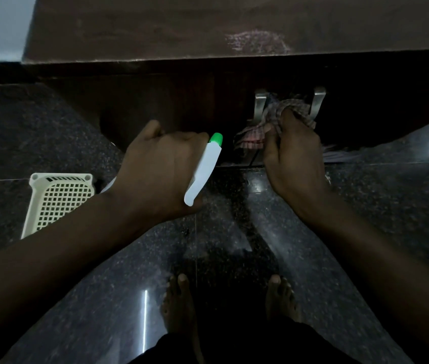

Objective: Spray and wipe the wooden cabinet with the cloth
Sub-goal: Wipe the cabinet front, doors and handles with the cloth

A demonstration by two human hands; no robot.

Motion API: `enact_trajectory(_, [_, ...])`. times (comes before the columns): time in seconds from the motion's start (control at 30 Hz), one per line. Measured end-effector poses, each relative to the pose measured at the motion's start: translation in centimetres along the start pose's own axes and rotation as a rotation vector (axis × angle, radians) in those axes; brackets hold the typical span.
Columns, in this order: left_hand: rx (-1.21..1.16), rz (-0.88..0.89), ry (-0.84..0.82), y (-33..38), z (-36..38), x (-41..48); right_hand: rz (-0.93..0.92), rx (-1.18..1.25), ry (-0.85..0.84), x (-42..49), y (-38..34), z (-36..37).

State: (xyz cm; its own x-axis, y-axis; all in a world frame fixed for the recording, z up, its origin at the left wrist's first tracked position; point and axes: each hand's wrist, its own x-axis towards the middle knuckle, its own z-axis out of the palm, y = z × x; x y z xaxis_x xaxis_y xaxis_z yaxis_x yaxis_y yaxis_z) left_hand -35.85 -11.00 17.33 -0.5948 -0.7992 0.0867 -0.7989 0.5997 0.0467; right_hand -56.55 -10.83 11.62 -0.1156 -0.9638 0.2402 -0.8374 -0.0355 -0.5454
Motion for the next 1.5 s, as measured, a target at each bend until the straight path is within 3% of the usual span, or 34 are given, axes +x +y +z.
enact_trajectory(0.4, [0.009, -0.007, -0.041, 0.9, 0.1, 0.5, -0.064, 0.016, 0.214, 1.0, -2.0, -1.8])
enact_trajectory(0.63, [0.002, 0.013, -0.016, 1.2, -0.2, 1.2, 0.090, -0.023, -0.091, -0.6, 1.3, 2.0])
enact_trajectory(1.03, [-0.020, 0.016, 0.016, 1.4, -0.2, 1.6, 0.059, 0.048, 0.060, -0.4, -0.9, 0.2])
enact_trajectory(1.27, [-0.043, 0.008, 0.012, 1.4, -0.3, 1.6, 0.299, 0.106, -0.144, -0.1, -1.0, 1.1])
enact_trajectory(1.5, [-0.036, 0.024, 0.027, 1.1, 0.1, 1.5, 0.254, 0.211, 0.088, 0.7, -2.2, 0.1])
